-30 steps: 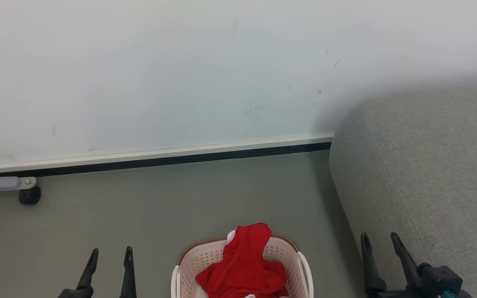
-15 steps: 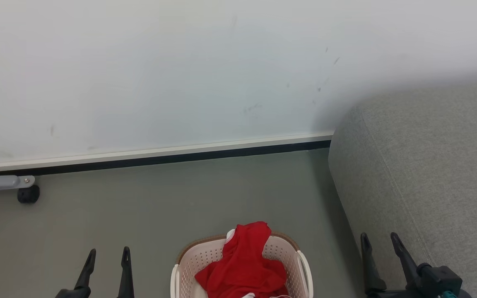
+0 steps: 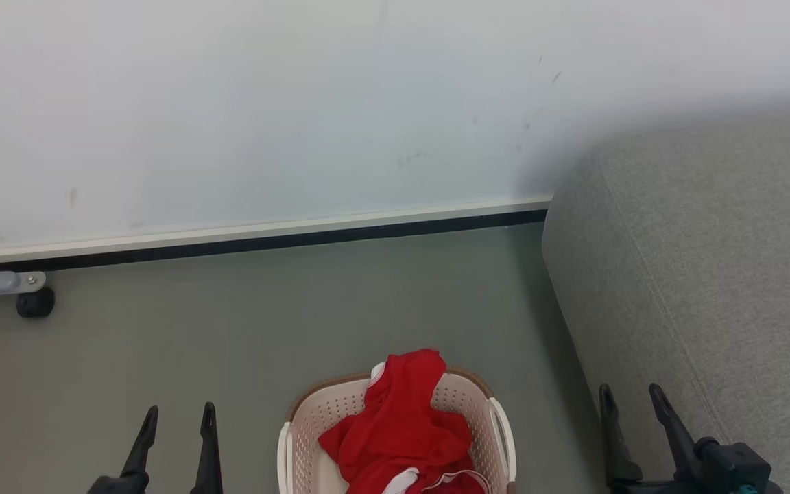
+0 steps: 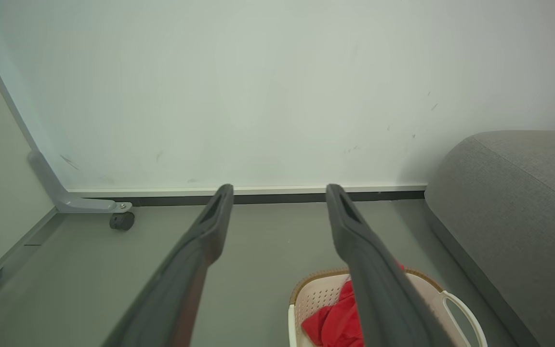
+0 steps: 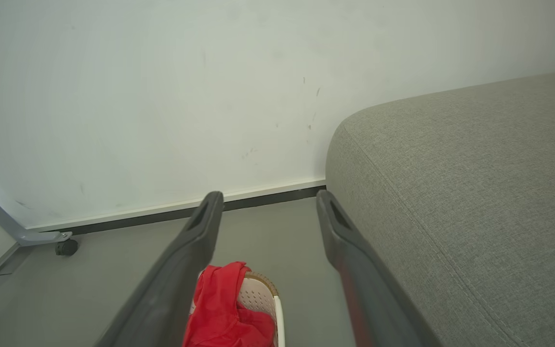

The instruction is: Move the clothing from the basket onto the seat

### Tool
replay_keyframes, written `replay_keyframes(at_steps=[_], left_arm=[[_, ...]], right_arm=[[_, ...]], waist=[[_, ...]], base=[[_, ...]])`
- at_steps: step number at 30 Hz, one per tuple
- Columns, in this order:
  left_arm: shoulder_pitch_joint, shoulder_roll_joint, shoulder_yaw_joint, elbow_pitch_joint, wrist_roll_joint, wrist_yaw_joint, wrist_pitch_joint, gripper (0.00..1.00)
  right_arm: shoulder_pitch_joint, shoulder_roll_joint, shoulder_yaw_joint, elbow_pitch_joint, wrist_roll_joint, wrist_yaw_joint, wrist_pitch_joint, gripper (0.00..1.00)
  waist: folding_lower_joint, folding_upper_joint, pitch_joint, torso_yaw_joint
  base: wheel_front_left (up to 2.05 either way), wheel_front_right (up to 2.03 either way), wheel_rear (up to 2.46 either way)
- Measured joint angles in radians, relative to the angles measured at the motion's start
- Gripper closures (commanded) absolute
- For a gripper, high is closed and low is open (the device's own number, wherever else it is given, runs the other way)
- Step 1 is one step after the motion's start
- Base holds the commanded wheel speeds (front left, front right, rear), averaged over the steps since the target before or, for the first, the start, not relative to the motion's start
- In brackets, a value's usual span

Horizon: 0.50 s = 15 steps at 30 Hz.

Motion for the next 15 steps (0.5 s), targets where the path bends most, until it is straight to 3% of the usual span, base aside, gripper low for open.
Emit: replay_keyframes(at_steps=[15], left_arm=[[-0.087,-0.01,-0.069,-0.02,0.048,-0.03,0.0,0.0]], right_arm=[[-0.08,0.002,-0.04,-0.079,-0.027,0.0,-0.004,0.0]], waist=[[0.0001,0.0001,0.169,-0.027]], base=[[0.0,0.0,0.0]])
